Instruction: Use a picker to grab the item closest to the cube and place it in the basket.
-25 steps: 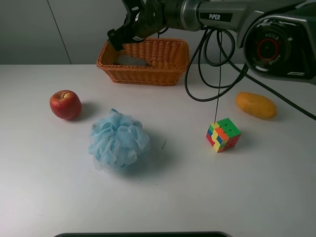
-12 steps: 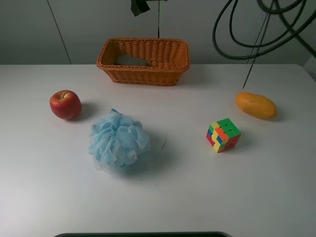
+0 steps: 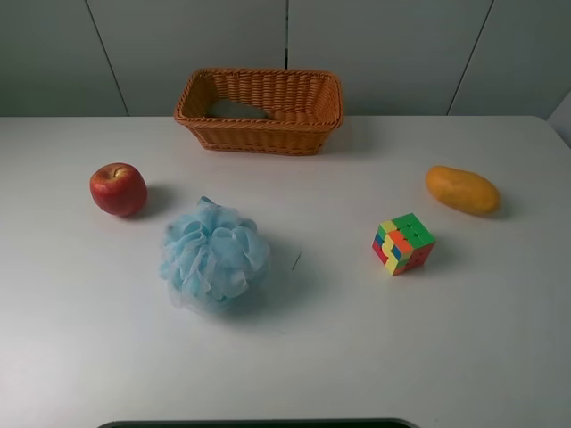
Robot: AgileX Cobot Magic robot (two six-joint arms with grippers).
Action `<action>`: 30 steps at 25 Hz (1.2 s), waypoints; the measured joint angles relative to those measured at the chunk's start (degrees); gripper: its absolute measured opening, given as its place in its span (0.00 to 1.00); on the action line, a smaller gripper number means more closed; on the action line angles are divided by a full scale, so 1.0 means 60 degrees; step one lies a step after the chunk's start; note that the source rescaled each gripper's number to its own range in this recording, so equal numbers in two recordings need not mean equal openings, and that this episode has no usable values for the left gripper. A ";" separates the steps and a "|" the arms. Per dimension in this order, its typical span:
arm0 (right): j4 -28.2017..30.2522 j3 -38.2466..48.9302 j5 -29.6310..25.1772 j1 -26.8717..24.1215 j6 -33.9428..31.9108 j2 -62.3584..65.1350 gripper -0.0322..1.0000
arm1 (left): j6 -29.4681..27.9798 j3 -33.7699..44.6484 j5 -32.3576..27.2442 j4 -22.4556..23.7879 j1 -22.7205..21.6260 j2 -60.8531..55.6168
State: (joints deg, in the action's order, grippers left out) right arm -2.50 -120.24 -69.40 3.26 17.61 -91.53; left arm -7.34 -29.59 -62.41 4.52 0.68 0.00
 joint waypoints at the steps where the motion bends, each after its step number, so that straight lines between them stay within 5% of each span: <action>1: 0.0000 0.0055 -0.0019 -0.0404 0.0000 0.0422 0.99 | 0.0000 0.0000 0.0000 0.0000 0.0000 0.0000; 7: 0.0061 0.0835 -0.0060 -0.1880 0.0148 0.2964 0.99 | 0.0000 0.0000 0.0000 0.0000 0.0000 0.0000; 18: -0.0296 0.6910 -0.0020 -0.1896 -0.0095 0.9390 0.99 | 0.0000 0.0000 0.0000 0.0000 0.0000 0.0000; 23: -0.0466 1.0143 0.0938 -0.1896 -0.0276 1.2270 0.99 | 0.0000 0.0000 0.0000 0.0000 0.0000 0.0000; 30: -0.0402 1.2708 0.1234 -0.1434 -0.0931 1.4628 0.99 | 0.0000 0.0000 0.0000 0.0000 0.0000 0.0000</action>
State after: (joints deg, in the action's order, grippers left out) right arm -4.91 -43.99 -62.00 -5.35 12.02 -3.77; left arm -7.34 -29.59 -62.41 4.52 0.68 0.00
